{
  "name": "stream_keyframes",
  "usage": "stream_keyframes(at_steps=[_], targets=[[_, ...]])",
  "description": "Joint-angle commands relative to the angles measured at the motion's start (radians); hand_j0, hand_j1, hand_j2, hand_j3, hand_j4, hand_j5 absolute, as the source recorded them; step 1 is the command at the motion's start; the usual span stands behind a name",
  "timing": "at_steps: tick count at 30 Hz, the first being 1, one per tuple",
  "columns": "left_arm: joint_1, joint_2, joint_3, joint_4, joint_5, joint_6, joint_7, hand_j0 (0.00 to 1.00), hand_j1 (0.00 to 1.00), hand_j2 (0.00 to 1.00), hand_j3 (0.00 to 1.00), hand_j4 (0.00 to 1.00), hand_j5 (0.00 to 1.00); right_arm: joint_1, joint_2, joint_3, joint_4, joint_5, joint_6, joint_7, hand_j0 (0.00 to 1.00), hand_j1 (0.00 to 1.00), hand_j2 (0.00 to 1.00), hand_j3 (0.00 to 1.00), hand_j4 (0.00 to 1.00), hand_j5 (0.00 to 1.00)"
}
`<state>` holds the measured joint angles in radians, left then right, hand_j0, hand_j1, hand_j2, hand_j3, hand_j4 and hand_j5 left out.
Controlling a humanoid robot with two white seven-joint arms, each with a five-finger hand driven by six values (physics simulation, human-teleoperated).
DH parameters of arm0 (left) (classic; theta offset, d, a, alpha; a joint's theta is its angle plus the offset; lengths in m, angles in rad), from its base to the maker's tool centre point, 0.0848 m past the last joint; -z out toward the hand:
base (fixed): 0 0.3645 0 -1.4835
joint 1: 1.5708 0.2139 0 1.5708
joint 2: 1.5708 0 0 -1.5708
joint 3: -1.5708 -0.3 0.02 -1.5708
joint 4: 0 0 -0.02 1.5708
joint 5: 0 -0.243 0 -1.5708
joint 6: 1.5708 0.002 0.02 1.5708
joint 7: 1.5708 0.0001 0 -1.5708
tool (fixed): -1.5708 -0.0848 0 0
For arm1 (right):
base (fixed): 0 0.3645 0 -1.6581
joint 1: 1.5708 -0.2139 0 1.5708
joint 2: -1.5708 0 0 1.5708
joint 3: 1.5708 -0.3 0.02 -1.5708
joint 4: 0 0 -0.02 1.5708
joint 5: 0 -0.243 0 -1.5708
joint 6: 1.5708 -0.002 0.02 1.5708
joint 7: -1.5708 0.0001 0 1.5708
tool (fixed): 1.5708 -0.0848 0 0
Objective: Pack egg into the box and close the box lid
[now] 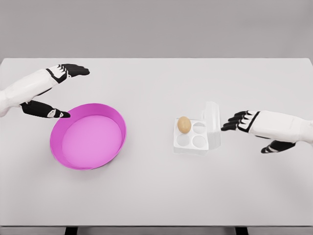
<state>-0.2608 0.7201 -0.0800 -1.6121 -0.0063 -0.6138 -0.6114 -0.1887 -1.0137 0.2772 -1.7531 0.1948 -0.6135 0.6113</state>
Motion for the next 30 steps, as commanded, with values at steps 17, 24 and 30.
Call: stream_keyframes(at_steps=[17,24,30], targets=[[0.000,0.001,0.000,0.000,0.011,0.003,0.000,1.00,1.00,1.00,1.00,1.00,1.00,-0.120,0.049,0.149,0.000,-0.008,0.003,0.000,1.00,1.00,1.00,1.00,1.00,1.00],[0.000,0.001,0.000,-0.002,0.014,0.003,0.000,1.00,1.00,1.00,1.00,1.00,1.00,-0.101,0.020,0.054,0.049,-0.017,0.003,0.000,1.00,1.00,1.00,1.00,1.00,1.00],[-0.002,0.001,0.002,0.000,0.009,0.003,0.000,1.00,1.00,1.00,1.00,1.00,1.00,-0.103,0.020,0.051,0.073,-0.017,0.003,0.000,1.00,1.00,1.00,1.00,1.00,1.00]])
